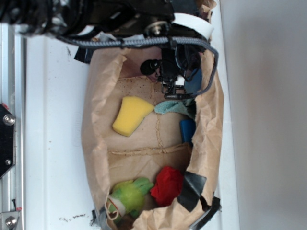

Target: Grab the rock.

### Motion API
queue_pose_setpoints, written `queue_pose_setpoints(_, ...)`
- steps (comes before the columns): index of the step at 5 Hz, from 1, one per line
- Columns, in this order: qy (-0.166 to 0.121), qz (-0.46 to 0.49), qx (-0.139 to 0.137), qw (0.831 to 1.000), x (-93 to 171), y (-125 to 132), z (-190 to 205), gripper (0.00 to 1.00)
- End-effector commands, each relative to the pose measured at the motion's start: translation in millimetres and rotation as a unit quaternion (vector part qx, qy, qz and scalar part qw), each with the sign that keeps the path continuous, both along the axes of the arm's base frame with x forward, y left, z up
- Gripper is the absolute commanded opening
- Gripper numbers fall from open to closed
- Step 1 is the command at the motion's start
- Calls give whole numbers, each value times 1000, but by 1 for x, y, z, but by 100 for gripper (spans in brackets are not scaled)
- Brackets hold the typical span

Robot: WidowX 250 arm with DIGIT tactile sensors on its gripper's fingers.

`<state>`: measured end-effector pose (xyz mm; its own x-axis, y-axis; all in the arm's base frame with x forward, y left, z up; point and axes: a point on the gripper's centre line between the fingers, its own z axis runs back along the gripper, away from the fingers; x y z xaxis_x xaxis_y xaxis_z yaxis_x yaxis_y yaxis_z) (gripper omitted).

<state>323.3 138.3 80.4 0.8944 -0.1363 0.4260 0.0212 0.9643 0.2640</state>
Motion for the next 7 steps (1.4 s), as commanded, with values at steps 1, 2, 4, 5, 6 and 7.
queue_pose_setpoints(1,-53,-23,-2,998,17,-5,23,100)
queue_pose_setpoints(2,-30,-31,-21,999,13,-10,28,100)
queue_pose_setpoints(4,11,-28,-22,999,0,-12,38,100)
queue_pose_setpoints(5,12,-39,-30,999,-6,-14,42,100)
queue_pose_setpoints(6,9,-55,-46,997,-10,-19,45,100)
queue_pose_setpoints(7,14,-72,-61,995,-15,-24,47,100)
